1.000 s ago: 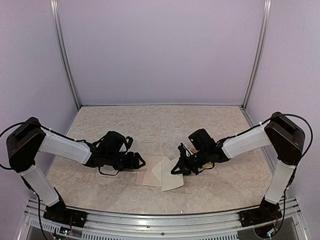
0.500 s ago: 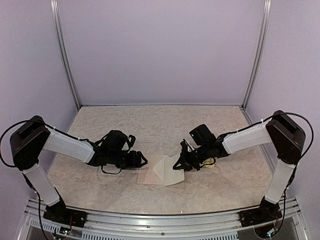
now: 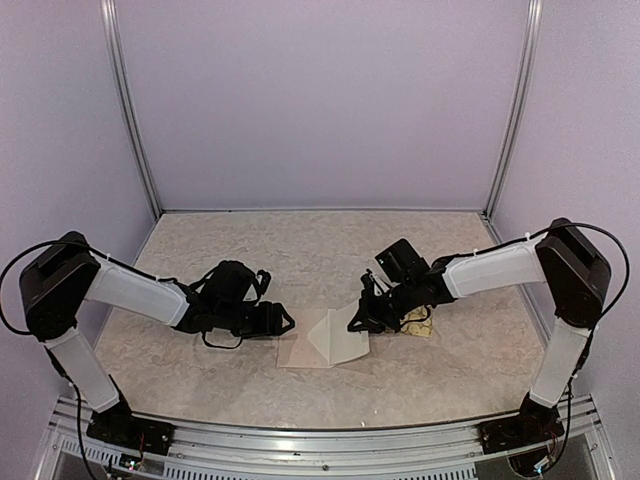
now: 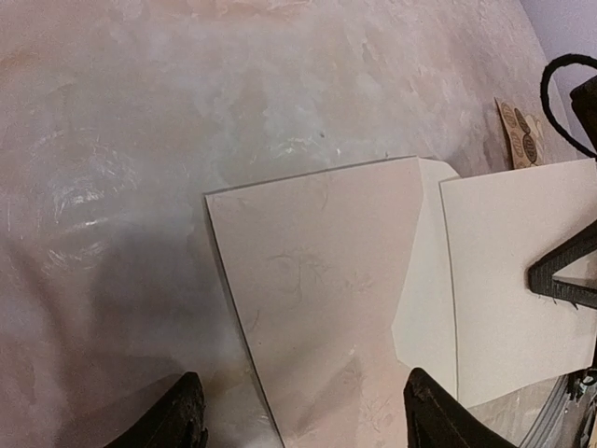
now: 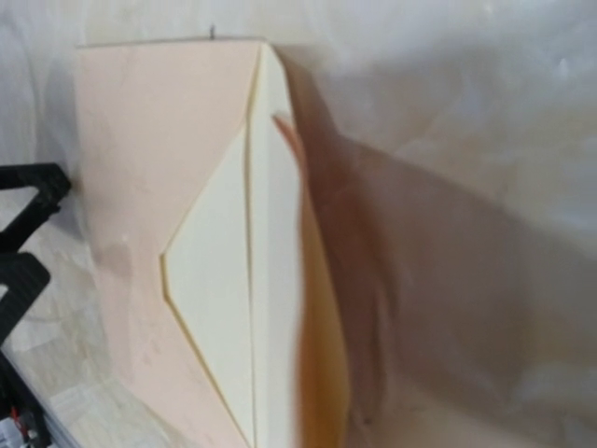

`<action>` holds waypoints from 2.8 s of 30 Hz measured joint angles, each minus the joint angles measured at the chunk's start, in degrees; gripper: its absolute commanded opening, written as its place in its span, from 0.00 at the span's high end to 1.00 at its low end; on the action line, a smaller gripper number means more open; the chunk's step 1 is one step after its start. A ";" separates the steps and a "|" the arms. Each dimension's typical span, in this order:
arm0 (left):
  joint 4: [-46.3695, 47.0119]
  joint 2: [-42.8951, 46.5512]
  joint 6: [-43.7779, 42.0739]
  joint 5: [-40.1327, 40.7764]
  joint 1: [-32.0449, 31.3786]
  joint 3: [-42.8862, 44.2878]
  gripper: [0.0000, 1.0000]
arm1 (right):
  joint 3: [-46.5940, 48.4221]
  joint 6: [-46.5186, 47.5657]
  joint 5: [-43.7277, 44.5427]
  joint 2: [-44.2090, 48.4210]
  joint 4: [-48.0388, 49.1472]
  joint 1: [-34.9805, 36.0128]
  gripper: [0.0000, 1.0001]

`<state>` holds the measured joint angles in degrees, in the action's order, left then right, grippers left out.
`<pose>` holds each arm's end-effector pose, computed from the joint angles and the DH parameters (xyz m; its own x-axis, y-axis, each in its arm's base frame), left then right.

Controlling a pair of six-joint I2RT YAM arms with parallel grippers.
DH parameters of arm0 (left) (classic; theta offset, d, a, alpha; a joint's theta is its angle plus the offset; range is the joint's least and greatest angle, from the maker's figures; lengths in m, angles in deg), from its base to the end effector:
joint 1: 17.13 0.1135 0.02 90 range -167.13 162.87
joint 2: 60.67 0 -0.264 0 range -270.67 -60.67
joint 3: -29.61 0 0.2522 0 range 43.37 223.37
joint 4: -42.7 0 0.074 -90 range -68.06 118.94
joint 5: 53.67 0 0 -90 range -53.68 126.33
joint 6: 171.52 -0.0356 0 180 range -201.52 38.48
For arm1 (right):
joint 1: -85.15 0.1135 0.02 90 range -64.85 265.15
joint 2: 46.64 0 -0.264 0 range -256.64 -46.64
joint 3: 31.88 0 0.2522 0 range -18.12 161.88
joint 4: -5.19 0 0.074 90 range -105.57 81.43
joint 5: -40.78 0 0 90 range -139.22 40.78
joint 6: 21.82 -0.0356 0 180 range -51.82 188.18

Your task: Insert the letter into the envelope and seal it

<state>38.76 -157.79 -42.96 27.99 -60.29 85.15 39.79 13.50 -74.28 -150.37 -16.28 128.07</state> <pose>0.2284 -0.2212 0.1302 -0.8751 -0.0249 -0.4834 0.2628 0.8142 -0.5177 0.2530 0.2559 0.1506 -0.9942 0.0848 -0.0657 0.0173 0.7312 0.6819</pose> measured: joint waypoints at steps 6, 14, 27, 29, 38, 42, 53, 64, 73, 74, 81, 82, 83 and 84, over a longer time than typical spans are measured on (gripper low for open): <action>0.70 0.00 0.66 -0.09 -0.35 -0.42 0.32 | 0.72 1.09 1.51 -0.15 -1.40 0.00 1.00; 2.21 -0.02 1.66 -0.44 -1.20 -1.05 0.32 | 1.64 2.14 2.08 -2.05 -2.67 -0.02 1.00; 3.85 -0.46 2.40 -0.72 -1.95 -1.33 0.32 | 3.13 2.32 1.68 -4.63 -2.69 0.07 1.00; 3.91 -0.46 2.51 -0.81 -1.97 -1.36 0.32 | 3.28 2.27 1.51 -4.92 -2.51 0.07 1.00; 5.33 -1.03 3.21 -1.31 -2.64 -1.40 0.33 | 3.32 1.09 0.24 -5.16 -0.22 0.09 1.00; 6.23 -1.42 3.52 -1.42 -2.99 -1.40 0.33 | 3.32 0.48 -0.46 -5.49 0.98 0.20 1.00; 7.80 -2.14 3.96 -1.81 -3.87 -1.40 0.33 | 2.99 -0.94 -1.49 -6.21 3.54 0.52 1.00; 8.57 -2.05 4.24 -2.03 -3.87 -1.86 0.33 | 3.52 -1.38 -2.19 -7.69 4.63 1.84 1.00; 9.07 -1.97 5.09 -2.12 -3.89 -2.16 0.33 | 6.71 -0.44 -2.01 -10.25 3.17 2.58 0.77; 9.03 -1.79 5.11 -2.12 -3.89 -2.29 0.33 | 7.15 0.17 -1.64 -10.25 2.29 2.60 0.72; 4.20 1.90 5.14 -1.38 -3.91 -3.63 0.32 | 9.35 4.81 3.48 -6.36 -7.23 2.75 0.44; 3.61 2.54 5.16 -1.31 -3.91 -3.82 0.32 | 9.73 5.64 4.50 -5.66 -9.20 2.84 0.43; 3.08 3.13 5.16 -1.29 -3.91 -3.91 0.32 | 9.97 6.14 5.42 -5.14 -10.56 2.93 0.43; 2.71 3.67 5.20 -1.29 -3.91 -3.93 0.32 | 10.25 7.04 6.71 -4.52 -12.41 2.95 0.43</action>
<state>41.47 -154.12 -37.75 26.70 -64.20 81.21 50.04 20.54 -67.57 -154.89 -28.69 131.02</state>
